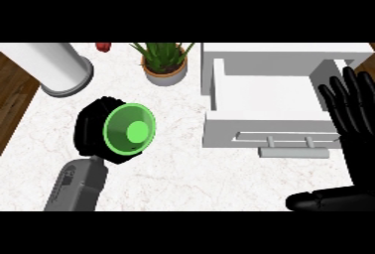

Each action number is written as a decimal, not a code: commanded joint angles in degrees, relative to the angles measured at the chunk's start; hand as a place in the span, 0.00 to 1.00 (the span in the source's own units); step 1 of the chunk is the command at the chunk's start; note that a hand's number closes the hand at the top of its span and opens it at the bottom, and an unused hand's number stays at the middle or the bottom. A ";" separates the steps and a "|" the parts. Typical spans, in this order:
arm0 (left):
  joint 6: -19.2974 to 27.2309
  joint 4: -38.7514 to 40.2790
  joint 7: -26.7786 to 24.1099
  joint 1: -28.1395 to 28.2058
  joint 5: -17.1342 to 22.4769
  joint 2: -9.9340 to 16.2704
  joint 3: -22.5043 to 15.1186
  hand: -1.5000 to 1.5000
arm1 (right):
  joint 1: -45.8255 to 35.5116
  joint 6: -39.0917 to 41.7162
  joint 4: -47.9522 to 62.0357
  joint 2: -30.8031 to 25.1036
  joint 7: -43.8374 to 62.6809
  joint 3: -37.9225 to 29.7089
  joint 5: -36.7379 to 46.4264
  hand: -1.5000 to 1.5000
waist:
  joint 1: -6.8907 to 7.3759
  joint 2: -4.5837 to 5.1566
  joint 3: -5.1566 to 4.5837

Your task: Pick up the cup, place it into the drawer and close the drawer

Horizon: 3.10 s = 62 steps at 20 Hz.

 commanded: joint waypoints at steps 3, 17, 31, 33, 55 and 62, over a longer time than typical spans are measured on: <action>4.70 -12.92 14.94 -4.50 4.17 -0.80 -1.26 1.00 | 2.20 0.73 1.98 0.82 -4.27 0.43 1.79 0.00 | -0.41 0.18 -0.04; 25.02 -9.58 26.36 -25.63 -1.97 -2.14 -10.36 1.00 | 0.45 1.09 0.70 -0.34 -1.66 -0.97 -0.45 0.00 | -0.99 0.28 -0.05; 29.76 11.27 25.73 -41.99 -0.12 -2.14 -11.94 1.00 | -4.57 0.74 2.61 -2.42 1.74 -2.57 -1.44 0.00 | -1.30 0.43 -0.06; 31.50 15.82 24.39 -45.27 2.16 -2.14 -13.20 1.00 | -0.11 3.04 5.63 -1.20 -5.74 -1.92 0.03 0.00 | -1.72 0.53 -0.04; 36.19 42.73 13.44 -55.47 17.82 -2.14 -31.54 1.00 | -4.36 2.50 4.81 -0.91 -3.48 -0.46 -0.40 0.00 | -5.90 1.47 0.01; 39.76 44.71 17.25 -58.20 18.95 -2.14 -38.60 1.00 | -3.88 2.86 5.54 0.08 -3.96 0.95 -0.38 0.00 | -6.85 1.63 0.03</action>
